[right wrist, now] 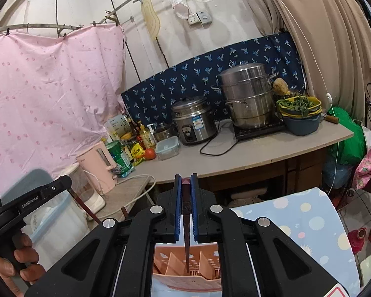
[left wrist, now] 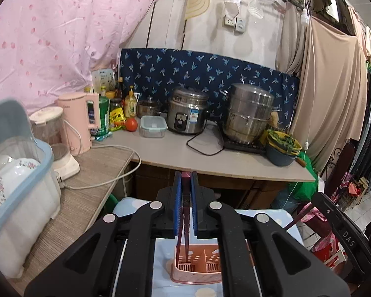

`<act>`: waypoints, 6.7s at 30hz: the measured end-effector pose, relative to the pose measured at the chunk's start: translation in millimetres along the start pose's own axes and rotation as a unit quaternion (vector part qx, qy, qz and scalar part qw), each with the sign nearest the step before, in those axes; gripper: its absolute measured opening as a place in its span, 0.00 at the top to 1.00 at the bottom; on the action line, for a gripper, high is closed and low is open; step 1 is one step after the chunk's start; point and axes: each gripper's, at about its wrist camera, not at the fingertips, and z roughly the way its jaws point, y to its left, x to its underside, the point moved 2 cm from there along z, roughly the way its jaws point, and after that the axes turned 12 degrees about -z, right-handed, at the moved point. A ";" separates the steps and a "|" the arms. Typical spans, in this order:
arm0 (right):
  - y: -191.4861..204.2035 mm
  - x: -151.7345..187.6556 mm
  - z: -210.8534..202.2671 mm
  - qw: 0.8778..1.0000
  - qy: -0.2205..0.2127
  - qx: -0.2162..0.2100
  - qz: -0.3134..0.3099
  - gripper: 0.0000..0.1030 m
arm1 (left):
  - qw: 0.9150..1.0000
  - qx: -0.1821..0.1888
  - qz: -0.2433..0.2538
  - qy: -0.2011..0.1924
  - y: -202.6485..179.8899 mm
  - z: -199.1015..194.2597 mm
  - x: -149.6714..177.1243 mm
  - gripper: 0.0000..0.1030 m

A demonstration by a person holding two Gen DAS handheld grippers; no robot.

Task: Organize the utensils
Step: 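Lift both chopsticks, insert them into the pink holder, and open both tools, then withdraw both tools from the holder back to the chopsticks, then grasp a green chopstick with the right tool while the left tool grasps a brown chopstick, then lift both held chopsticks and carry them above the pink holder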

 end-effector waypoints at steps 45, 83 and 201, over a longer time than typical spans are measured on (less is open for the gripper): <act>21.0 79.6 -80.6 0.997 0.057 0.018 -0.051 0.63 | 0.995 -0.079 0.045 0.036 24.6 -46.7 83.9 0.53; 66.3 349.0 -165.2 0.957 0.272 0.024 -0.095 0.68 | 0.963 -0.078 0.044 0.255 108.9 -113.2 341.1 0.52; -11.5 63.1 -125.7 1.000 0.013 -0.004 0.015 0.93 | 0.997 0.015 0.041 0.070 14.6 -91.4 83.8 0.93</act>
